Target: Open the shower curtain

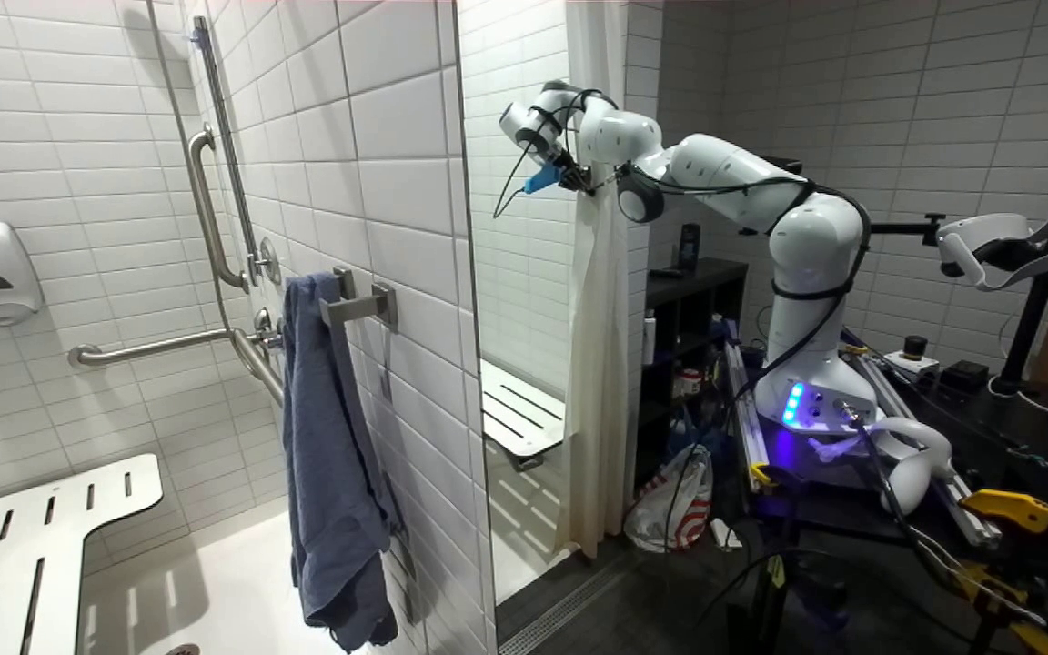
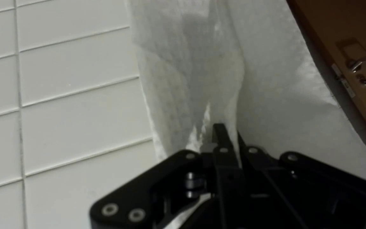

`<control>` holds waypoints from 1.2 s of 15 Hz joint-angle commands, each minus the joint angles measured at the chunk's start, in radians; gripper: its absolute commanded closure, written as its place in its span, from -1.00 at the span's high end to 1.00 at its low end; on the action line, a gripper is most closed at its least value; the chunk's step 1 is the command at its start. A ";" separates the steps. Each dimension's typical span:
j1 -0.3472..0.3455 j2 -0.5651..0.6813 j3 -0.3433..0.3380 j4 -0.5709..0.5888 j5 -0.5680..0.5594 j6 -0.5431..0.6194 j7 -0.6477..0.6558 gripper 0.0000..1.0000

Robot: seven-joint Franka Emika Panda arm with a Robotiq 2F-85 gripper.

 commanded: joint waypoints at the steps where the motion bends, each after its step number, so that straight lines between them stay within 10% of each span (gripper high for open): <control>1: 0.025 0.033 -0.021 -0.016 -0.023 -0.008 -0.043 -0.99; 13: 0.035 0.033 -0.015 -0.020 -0.018 -0.060 -0.050 -0.99; 14: 0.036 0.033 -0.015 -0.019 -0.018 -0.062 -0.049 -0.46; 18: 0.063 0.099 -0.027 0.039 -0.034 -0.100 -0.044 -0.11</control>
